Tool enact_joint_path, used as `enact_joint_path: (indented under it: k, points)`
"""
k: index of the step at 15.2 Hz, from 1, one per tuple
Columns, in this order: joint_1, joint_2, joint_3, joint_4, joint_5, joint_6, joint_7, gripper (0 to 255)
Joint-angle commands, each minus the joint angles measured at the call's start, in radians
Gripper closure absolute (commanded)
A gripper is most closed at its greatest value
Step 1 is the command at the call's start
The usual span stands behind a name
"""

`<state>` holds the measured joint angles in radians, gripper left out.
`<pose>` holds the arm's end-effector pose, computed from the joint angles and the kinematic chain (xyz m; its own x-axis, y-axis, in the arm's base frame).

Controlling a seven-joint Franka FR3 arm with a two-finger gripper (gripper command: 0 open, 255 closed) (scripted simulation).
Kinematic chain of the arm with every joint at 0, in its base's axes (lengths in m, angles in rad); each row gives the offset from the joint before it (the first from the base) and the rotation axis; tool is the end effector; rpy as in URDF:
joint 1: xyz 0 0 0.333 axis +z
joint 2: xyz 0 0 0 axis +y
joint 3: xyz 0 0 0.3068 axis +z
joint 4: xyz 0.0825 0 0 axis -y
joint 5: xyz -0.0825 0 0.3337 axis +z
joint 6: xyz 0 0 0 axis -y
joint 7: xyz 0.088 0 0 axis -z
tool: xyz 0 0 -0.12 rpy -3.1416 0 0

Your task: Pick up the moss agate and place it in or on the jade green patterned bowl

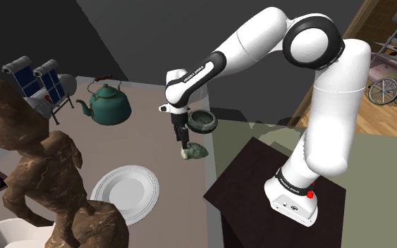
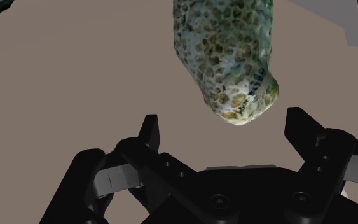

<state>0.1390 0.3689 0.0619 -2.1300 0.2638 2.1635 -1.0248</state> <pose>0.4860 0.1126 0.2311 0.5013 0.8649 -0.0262 0.7931 -0.4714 -0.3858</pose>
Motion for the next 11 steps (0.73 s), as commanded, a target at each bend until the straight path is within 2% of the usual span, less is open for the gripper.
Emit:
enact_joint_path:
  k: [1, 9, 10, 11]
  points:
    - [0.001, 0.011, 0.003, -0.015, 0.006, 0.026, -0.006, 0]
    - [0.002, 0.015, 0.004, -0.018, 0.008, 0.033, -0.007, 0]
    - [0.002, 0.015, 0.004, -0.018, 0.008, 0.033, -0.007, 255]
    - [0.002, 0.015, 0.004, -0.018, 0.008, 0.033, -0.007, 255]
